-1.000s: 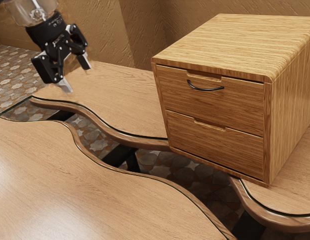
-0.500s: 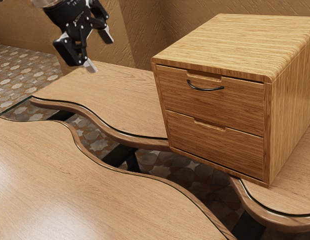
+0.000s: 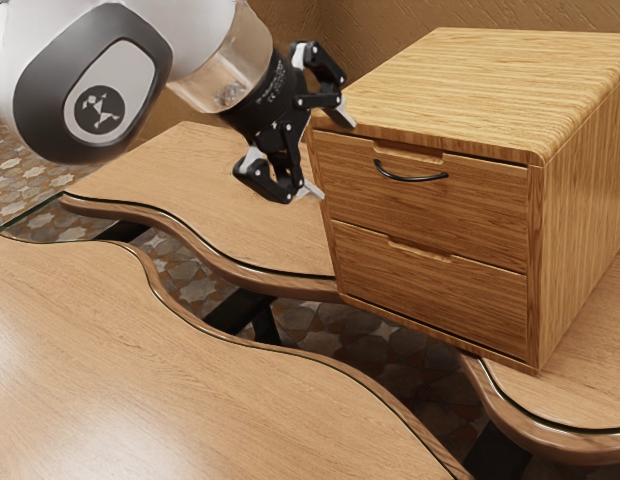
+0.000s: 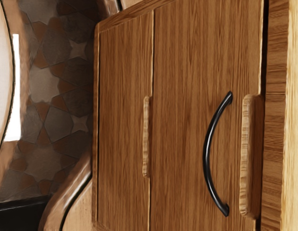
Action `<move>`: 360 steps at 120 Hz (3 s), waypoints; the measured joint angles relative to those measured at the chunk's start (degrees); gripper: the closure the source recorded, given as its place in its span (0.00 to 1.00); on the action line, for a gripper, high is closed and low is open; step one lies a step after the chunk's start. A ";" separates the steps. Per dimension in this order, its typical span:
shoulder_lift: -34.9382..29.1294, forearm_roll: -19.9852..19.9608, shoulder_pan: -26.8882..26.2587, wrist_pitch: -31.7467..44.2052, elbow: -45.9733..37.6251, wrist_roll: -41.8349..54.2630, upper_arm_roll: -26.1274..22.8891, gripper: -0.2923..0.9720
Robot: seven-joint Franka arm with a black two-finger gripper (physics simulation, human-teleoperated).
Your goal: Pull the drawer handle with one arm to open the drawer
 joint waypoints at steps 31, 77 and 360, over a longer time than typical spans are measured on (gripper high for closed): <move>2.54 0.23 0.60 8.59 -2.57 0.13 1.83 0.40; 8.17 -0.68 0.41 14.81 -2.68 0.31 2.04 0.47; -3.52 -1.16 -0.15 12.38 -17.23 0.48 1.97 0.76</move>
